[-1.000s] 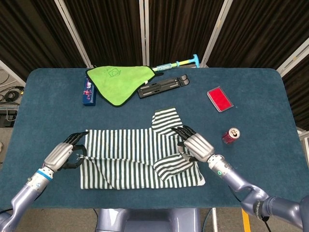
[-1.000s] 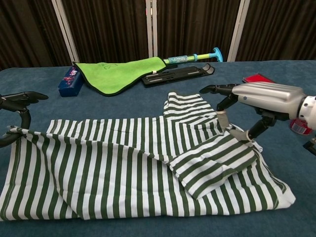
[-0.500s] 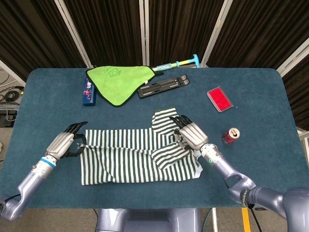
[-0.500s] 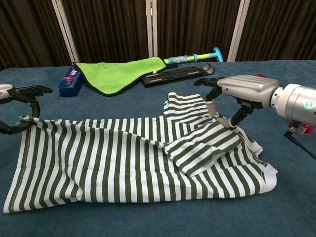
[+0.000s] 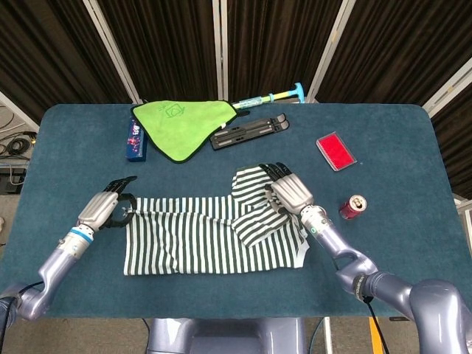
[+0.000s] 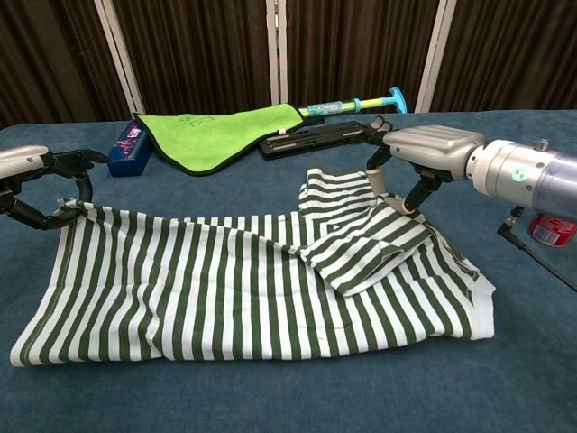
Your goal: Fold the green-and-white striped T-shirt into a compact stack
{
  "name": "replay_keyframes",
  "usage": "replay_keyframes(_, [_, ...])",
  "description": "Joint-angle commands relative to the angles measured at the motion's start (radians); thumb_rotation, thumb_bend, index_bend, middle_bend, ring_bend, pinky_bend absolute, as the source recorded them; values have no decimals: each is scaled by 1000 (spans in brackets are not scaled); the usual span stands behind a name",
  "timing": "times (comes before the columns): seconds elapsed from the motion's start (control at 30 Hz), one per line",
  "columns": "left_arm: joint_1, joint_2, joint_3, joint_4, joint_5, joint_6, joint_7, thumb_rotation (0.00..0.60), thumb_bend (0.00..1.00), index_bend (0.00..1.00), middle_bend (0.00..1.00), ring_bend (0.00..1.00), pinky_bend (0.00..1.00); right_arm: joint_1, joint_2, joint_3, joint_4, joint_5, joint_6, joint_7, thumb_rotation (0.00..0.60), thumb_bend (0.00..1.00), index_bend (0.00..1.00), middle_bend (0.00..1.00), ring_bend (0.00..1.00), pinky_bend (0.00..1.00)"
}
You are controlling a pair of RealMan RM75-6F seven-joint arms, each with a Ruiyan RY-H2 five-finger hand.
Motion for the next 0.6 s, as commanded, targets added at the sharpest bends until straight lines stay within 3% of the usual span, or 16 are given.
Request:
replay_keyframes(0.03, [-12,-22,-10,33,-20,-28,2,600,693,766,0,0,0,14,-23,6,44,9,-13,26,600,417,745,0,0,0])
replay_keyframes(0.6, [-43,-80,-27,131,-53,-100,-11,600,693,757,0,0,0,59,-146,15,256,16,-4,101,600,413,745,4,0,0])
